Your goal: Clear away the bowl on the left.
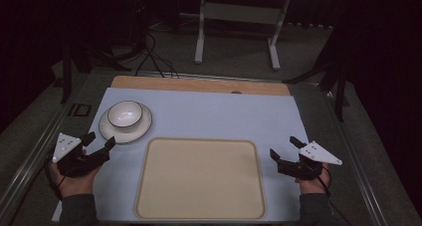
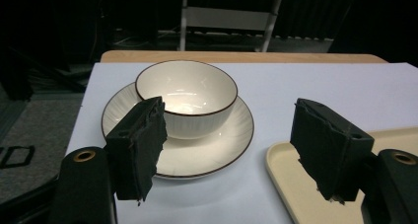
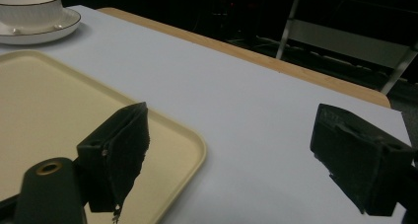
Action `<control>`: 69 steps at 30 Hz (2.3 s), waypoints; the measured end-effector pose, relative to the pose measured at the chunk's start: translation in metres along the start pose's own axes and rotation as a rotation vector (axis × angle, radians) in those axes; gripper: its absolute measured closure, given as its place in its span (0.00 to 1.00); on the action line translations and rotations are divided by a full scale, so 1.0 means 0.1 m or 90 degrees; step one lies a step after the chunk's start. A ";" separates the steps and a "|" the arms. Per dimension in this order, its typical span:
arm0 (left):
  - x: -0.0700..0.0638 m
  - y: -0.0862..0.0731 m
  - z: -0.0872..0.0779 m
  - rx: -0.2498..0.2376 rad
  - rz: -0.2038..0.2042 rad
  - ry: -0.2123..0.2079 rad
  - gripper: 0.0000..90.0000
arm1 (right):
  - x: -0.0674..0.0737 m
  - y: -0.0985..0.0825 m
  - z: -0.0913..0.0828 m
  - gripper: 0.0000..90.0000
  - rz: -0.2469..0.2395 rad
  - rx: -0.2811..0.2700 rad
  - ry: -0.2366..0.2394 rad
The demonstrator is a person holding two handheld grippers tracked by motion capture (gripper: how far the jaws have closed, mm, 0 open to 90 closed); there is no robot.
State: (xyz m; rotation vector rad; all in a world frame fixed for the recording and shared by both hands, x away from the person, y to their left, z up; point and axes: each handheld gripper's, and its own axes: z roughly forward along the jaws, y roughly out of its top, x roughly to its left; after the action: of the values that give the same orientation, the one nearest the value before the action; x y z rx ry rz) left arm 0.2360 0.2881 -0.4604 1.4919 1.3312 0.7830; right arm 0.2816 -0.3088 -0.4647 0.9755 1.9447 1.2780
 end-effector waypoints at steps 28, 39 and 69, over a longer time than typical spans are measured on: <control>0.07 0.22 0.30 0.003 0.003 0.007 0.34 | 0.00 0.00 -0.02 0.15 -0.001 -0.005 -0.011; 0.09 0.33 0.42 0.005 0.001 0.020 0.34 | 0.00 0.00 -0.02 0.15 -0.002 -0.007 -0.013; 0.15 0.41 0.81 0.038 -0.014 0.037 0.34 | 0.00 0.01 -0.03 0.15 -0.006 -0.017 -0.016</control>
State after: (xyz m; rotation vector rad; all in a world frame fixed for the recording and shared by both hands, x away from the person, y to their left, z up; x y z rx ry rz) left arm 0.3273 0.2863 -0.4516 1.5091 1.4236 0.7840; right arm 0.2792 -0.3099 -0.4629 0.9637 1.9058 1.2779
